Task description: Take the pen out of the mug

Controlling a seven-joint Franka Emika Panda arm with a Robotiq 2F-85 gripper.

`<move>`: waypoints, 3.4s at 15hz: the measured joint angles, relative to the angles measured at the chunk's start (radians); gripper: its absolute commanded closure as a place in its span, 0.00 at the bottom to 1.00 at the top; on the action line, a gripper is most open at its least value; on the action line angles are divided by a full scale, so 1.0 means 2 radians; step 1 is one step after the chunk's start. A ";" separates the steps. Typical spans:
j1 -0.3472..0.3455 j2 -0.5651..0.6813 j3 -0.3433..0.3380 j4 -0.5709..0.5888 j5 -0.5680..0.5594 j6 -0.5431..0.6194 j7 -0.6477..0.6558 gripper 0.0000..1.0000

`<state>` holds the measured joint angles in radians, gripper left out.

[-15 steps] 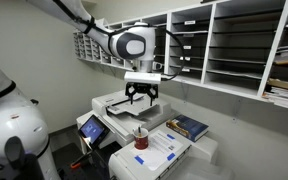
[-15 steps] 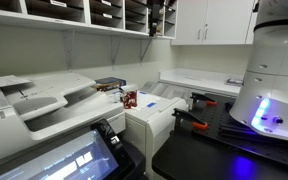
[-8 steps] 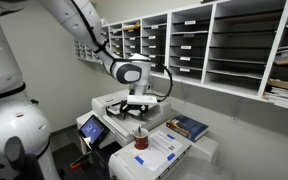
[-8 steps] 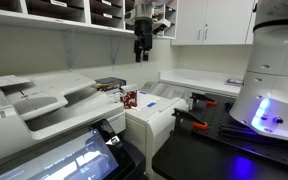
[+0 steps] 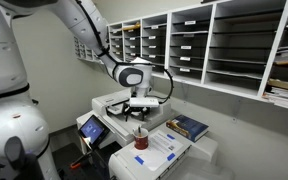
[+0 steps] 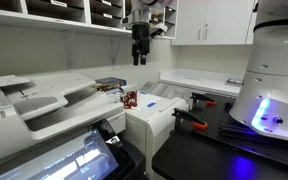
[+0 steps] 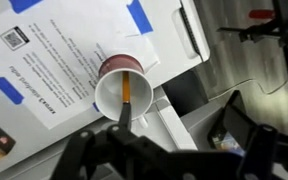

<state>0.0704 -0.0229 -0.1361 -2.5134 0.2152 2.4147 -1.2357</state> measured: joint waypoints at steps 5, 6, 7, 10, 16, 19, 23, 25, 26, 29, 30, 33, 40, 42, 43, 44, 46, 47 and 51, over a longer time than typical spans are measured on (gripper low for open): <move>-0.014 0.058 0.030 0.005 0.036 0.099 -0.026 0.35; -0.018 0.074 0.040 0.009 0.044 0.114 -0.031 0.40; -0.024 0.090 0.050 0.014 0.049 0.124 -0.035 0.41; -0.050 0.131 0.083 0.035 0.056 0.147 -0.038 0.39; -0.104 0.175 0.129 0.059 0.055 0.167 -0.038 0.44; -0.119 0.185 0.145 0.061 0.053 0.167 -0.038 0.44; -0.126 0.193 0.148 0.061 0.040 0.167 -0.037 0.52; -0.133 0.201 0.152 0.061 0.038 0.167 -0.039 0.61; -0.138 0.206 0.158 0.062 0.038 0.168 -0.040 0.61; -0.149 0.219 0.171 0.062 0.037 0.184 -0.046 0.63; -0.150 0.222 0.173 0.062 0.035 0.192 -0.047 0.87; -0.158 0.229 0.182 0.062 0.029 0.207 -0.047 0.96; -0.216 0.193 0.236 0.051 0.039 0.199 -0.068 0.96; -0.229 0.167 0.250 0.045 0.063 0.187 -0.083 0.96; -0.232 0.152 0.254 0.043 0.079 0.178 -0.093 0.96; -0.232 0.137 0.254 0.041 0.099 0.165 -0.105 0.96; -0.230 0.105 0.247 0.041 0.149 0.131 -0.119 0.96; -0.225 0.090 0.233 0.042 0.165 0.109 -0.117 0.96; -0.188 0.063 0.126 0.054 0.105 0.049 -0.015 0.96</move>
<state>-0.3059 0.1022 0.1157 -2.4051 0.4252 2.5123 -1.2651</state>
